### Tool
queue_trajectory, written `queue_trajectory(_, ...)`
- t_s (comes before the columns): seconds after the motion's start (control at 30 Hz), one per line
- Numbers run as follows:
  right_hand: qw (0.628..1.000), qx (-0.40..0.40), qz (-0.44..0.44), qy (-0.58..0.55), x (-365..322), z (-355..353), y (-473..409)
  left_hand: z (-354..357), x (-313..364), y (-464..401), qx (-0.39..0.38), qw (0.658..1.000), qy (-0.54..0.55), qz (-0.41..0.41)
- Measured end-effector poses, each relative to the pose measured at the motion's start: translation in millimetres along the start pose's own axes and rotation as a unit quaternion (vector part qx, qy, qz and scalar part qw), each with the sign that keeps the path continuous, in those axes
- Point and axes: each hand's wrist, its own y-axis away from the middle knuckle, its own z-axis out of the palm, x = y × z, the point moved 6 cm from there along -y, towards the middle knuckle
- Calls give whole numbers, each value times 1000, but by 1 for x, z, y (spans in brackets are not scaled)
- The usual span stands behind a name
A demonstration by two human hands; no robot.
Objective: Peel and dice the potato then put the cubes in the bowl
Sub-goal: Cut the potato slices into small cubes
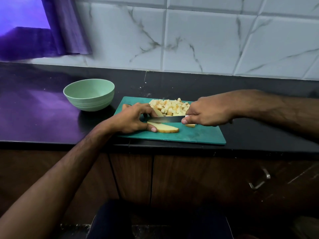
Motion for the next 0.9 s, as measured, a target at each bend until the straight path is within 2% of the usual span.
queue_trajectory(0.17, 998, -17, 18, 51, 23, 18, 44, 0, 2, -2, -1, 1000, -8, 14)
queue_trajectory(0.33, 997, -33, 58, 50, 31, 44, 78, 2, 2, 1, 4, 999, 32, 16)
queue_trajectory(0.5, 996, -18, 63, 63, 29, 44, 81, 2, 3, 3, 4, 999, 35, 13)
queue_trajectory(0.7, 995, -36, 88, 41, 43, 46, 106, 3, 0, 3, 5, 1000, 28, 4)
queue_trajectory(0.9, 995, 73, 71, -6, 23, 44, 73, 4, -1, 3, 11, 1000, 27, -1)
